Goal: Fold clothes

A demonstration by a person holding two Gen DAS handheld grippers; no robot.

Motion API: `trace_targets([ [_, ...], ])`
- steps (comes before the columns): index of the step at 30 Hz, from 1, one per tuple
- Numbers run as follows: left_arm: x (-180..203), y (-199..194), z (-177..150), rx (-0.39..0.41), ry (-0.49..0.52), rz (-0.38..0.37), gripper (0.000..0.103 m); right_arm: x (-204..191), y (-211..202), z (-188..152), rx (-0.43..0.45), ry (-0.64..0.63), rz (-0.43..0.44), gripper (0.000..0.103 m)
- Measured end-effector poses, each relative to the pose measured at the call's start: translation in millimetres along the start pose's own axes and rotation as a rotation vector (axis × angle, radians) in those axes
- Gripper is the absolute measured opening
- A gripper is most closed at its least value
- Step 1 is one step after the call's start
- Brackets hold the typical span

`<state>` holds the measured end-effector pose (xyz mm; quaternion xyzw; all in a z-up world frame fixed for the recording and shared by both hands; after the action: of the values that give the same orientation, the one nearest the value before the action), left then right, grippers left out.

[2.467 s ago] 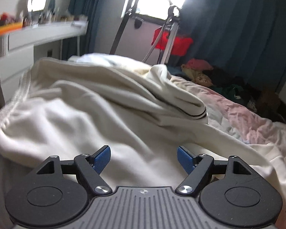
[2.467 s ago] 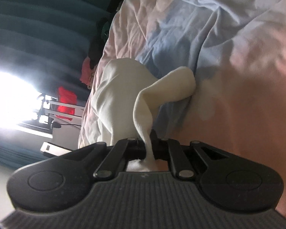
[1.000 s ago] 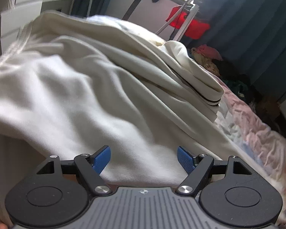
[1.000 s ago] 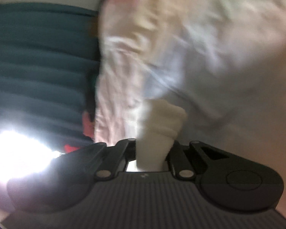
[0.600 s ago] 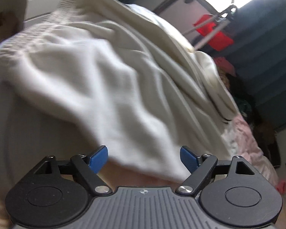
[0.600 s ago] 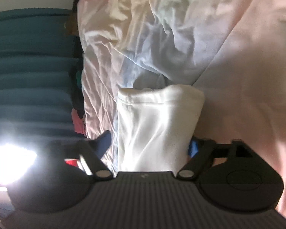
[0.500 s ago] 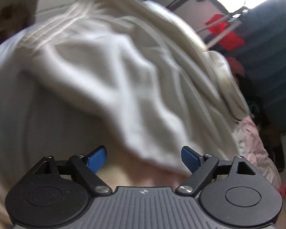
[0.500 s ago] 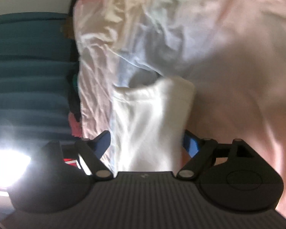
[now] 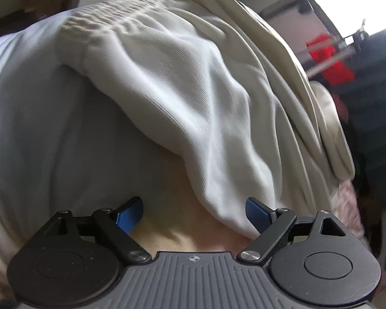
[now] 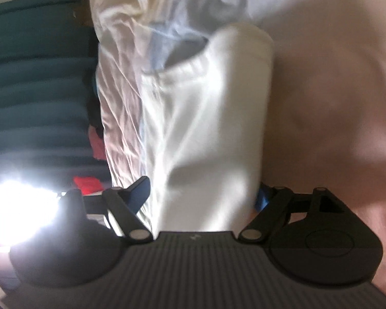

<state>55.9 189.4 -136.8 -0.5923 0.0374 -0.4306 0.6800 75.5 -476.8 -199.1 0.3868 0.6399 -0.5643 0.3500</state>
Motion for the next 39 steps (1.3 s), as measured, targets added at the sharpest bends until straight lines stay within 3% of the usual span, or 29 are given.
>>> trace_targets([
  [1, -5.5, -3.6, 3.0, 0.03, -0.026, 0.008, 0.086, -2.2, -2.1, 3.7, 0.015, -0.001, 0.012, 0.076],
  [4, -17.5, -12.4, 13.2, 0.101, -0.095, 0.033, 0.086, -5.2, -4.1, 16.8, 0.046, -0.008, 0.038, 0.06],
  [7, -23.0, -7.8, 22.4, 0.096, -0.143, 0.056, 0.085, -2.0, -0.5, 28.0, 0.053, 0.009, 0.041, 0.042],
  [12, -32.6, 1.1, 40.5, 0.102, -0.25, 0.094, 0.076, 10.4, 2.6, 35.5, 0.091, 0.08, 0.038, 0.041],
  [14, -36.5, -2.6, 48.4, 0.115, -0.29, 0.102, 0.069, 11.0, 6.2, 36.2, 0.092, 0.066, 0.034, 0.033],
  [15, -37.2, -3.3, 51.7, 0.112, -0.303, 0.093, 0.062, 11.1, 7.3, 36.8, 0.089, 0.058, 0.033, 0.029],
  [17, -38.5, -4.6, 58.2, 0.105, -0.327, 0.072, 0.039, 12.3, 6.1, 39.3, 0.104, 0.039, 0.005, 0.015],
  [18, -39.2, -5.2, 61.4, 0.102, -0.339, 0.061, 0.021, 13.1, 3.1, 40.9, 0.129, 0.031, -0.011, 0.013],
  [20, -40.5, -6.5, 67.9, 0.095, -0.364, 0.041, 0.01, 13.7, -2.6, 44.3, 0.173, 0.018, -0.013, 0.006],
  [23, -42.5, -8.5, 77.7, 0.086, -0.4, 0.009, 0.007, 8.7, -9.5, 47.4, 0.197, -0.005, 0.011, 0.005],
  [31, -43.4, -99.6, 123.2, 0.174, -0.285, -0.124, 0.006, -8.0, -37.1, 59.5, 0.3, -0.078, 0.07, 0.005],
  [35, -71.6, -110.8, 119.9, 0.115, -0.283, -0.127, 0.006, -7.4, -58.1, 58.2, 0.375, -0.101, 0.013, 0.005],
  [39, -107.8, -92.4, 106.0, 0.043, -0.245, -0.061, 0.006, 6.5, -72.8, 52.4, 0.415, -0.076, -0.105, 0.005],
])
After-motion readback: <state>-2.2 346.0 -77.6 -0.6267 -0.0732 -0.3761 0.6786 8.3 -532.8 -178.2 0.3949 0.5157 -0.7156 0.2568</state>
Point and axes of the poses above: each gripper's, at about its wrist camera, not at the fingertips, and y roughly the way its jaws point, x to its right, z to its top, the point moved 4 cm from there along y, roughly the way its jaws point, and after that the axes turned 6 degrees about z, right-handed, at the moved point
